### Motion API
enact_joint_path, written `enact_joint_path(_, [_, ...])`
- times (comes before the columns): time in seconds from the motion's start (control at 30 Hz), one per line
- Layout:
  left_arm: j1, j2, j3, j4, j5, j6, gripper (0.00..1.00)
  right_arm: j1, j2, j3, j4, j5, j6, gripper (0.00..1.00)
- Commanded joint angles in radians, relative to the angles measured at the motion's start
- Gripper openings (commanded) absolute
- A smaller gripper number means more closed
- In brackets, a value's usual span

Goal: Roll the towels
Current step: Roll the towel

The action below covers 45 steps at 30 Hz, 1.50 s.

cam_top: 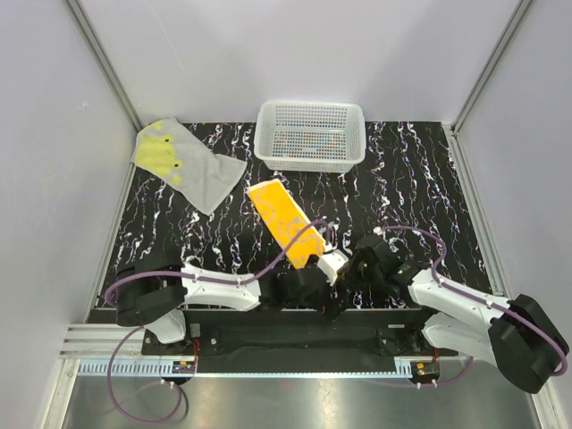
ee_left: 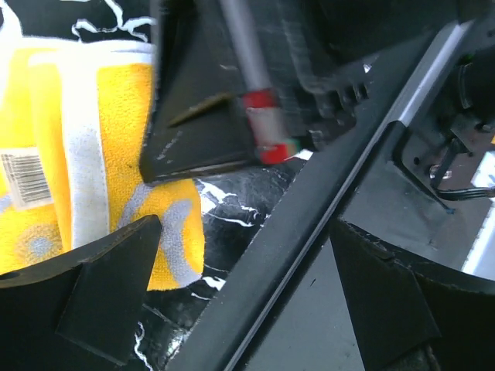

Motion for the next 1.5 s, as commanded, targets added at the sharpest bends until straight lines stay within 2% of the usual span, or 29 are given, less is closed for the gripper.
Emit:
enact_joint_path(0.0, [-0.065,0.034,0.107,-0.19,-0.268,0.073,0.96,0.011,-0.037,0.059,-0.146,0.03,-0.005,0.06])
enact_joint_path(0.2, [-0.155,0.142,0.261,-0.411,-0.524,0.067,0.91,0.011,-0.055,0.062,-0.192,0.014,-0.01,0.06])
enact_joint_path(0.3, [-0.175,0.192,0.31,-0.482,-0.596,0.053,0.88,0.01,-0.078,0.068,-0.22,0.01,-0.008,0.06])
enact_joint_path(0.4, [-0.182,0.22,0.324,-0.487,-0.6,0.058,0.82,0.01,-0.095,0.089,-0.266,0.011,-0.014,0.07])
enact_joint_path(0.53, [-0.186,0.226,0.324,-0.488,-0.617,0.055,0.69,0.01,-0.114,0.108,-0.321,0.023,-0.023,0.08])
enact_joint_path(0.73, [-0.189,0.224,0.31,-0.467,-0.627,0.058,0.56,0.007,-0.111,0.099,-0.307,0.004,-0.02,0.09])
enact_joint_path(0.77, [-0.191,0.223,0.307,-0.461,-0.626,0.062,0.48,0.007,-0.103,0.1,-0.307,-0.001,-0.02,0.09])
enact_joint_path(0.83, [-0.192,0.22,0.304,-0.451,-0.618,0.072,0.42,0.007,-0.099,0.1,-0.307,-0.006,-0.022,0.09])
enact_joint_path(0.9, [-0.194,0.214,0.296,-0.428,-0.595,0.088,0.42,0.007,-0.097,0.103,-0.307,-0.007,-0.022,0.09])
enact_joint_path(1.0, [-0.194,0.194,0.27,-0.378,-0.522,0.119,0.48,0.007,-0.094,0.125,-0.328,-0.004,-0.026,0.11])
enact_joint_path(1.1, [-0.189,0.169,0.247,-0.335,-0.44,0.133,0.54,0.007,-0.095,0.162,-0.371,0.017,-0.043,0.24])
enact_joint_path(1.13, [-0.176,0.165,0.238,-0.327,-0.389,0.133,0.54,0.007,-0.097,0.171,-0.384,0.034,-0.052,0.37])
enact_joint_path(1.27, [-0.13,0.129,0.183,-0.258,-0.27,0.106,0.53,0.007,-0.123,0.232,-0.454,0.089,-0.072,0.61])
enact_joint_path(1.47, [-0.077,0.089,0.117,-0.185,-0.18,0.093,0.53,0.007,-0.115,0.283,-0.497,0.16,-0.092,0.63])
